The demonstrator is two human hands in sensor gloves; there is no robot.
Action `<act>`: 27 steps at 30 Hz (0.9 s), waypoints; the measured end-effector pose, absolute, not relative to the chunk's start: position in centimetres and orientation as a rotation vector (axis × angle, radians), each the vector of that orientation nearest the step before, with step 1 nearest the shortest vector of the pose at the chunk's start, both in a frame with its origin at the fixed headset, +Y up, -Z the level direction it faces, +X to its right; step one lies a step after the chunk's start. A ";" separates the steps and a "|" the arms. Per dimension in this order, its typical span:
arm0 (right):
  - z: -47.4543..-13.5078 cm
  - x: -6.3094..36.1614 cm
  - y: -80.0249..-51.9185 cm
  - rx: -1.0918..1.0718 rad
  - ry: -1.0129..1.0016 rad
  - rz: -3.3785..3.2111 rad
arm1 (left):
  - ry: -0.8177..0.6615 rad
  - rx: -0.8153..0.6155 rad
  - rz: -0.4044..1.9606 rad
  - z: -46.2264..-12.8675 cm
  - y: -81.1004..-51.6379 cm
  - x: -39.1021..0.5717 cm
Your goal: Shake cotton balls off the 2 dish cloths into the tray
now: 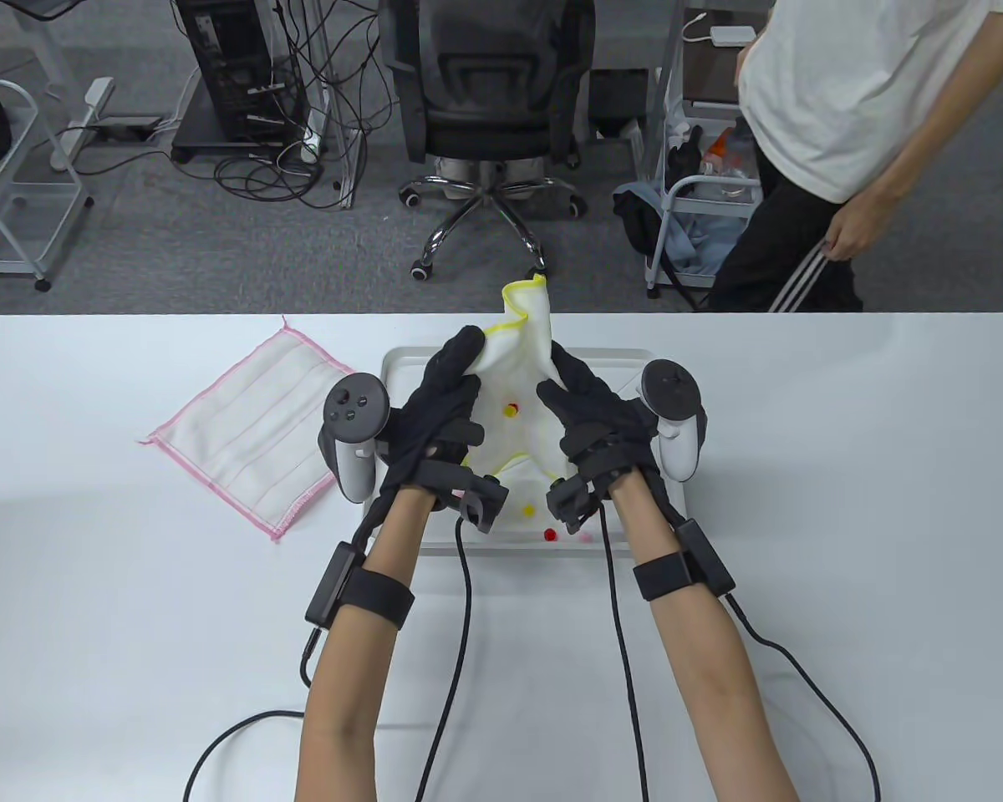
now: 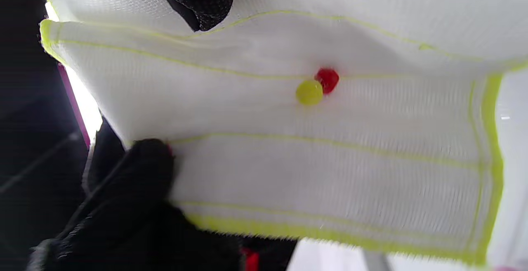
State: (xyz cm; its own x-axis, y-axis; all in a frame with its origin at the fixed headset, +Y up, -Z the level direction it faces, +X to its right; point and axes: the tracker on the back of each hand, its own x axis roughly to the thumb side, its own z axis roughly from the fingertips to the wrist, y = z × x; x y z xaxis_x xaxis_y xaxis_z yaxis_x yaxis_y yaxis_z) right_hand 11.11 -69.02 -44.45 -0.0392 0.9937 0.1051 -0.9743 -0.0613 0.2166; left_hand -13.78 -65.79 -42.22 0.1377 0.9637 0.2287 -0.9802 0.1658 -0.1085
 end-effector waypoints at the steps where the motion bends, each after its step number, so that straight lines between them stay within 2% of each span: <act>1: -44.6 11.1 -69.2 0.230 0.088 1.608 | -0.262 0.066 1.404 -42.3 -65.8 -13.8; 3: -45.5 11.9 -70.4 0.163 0.217 1.692 | -0.170 0.058 1.322 -42.2 -66.4 -13.6; 6: -44.7 12.0 -70.6 0.190 0.080 1.402 | -0.260 0.098 1.354 -42.0 -66.2 -12.9; 8: -45.1 12.0 -71.0 0.229 0.176 1.497 | -0.205 0.034 1.293 -42.5 -66.5 -13.0; 10: -44.5 12.1 -70.4 0.306 0.104 1.463 | -0.257 0.104 1.369 -42.1 -66.1 -12.8; 12: -44.9 12.2 -70.4 0.267 0.156 1.492 | -0.237 0.091 1.344 -42.4 -65.9 -13.0; 14: -44.2 12.4 -69.9 0.369 0.124 1.458 | -0.303 0.125 1.379 -42.0 -65.5 -12.8; 17: -44.2 12.6 -70.1 0.321 0.129 1.514 | -0.290 0.101 1.373 -41.9 -65.2 -12.8; 18: -43.7 12.6 -69.8 0.389 0.093 1.504 | -0.326 0.146 1.376 -41.5 -65.0 -12.6; 20: -43.5 13.0 -70.0 0.360 0.034 1.489 | -0.357 0.166 1.398 -40.8 -64.7 -12.4; 22: -42.5 13.1 -69.8 0.455 0.000 1.196 | -0.445 0.219 1.502 -39.2 -63.9 -11.8; 23: -42.2 13.1 -69.6 0.472 -0.006 1.153 | -0.451 0.244 1.517 -39.0 -63.7 -11.7; 25: -41.6 13.3 -69.1 0.482 -0.031 1.380 | -0.398 0.263 1.400 -38.8 -63.6 -11.7; 27: -40.7 13.4 -68.2 0.545 -0.096 1.371 | -0.518 0.301 1.421 -37.8 -62.9 -11.0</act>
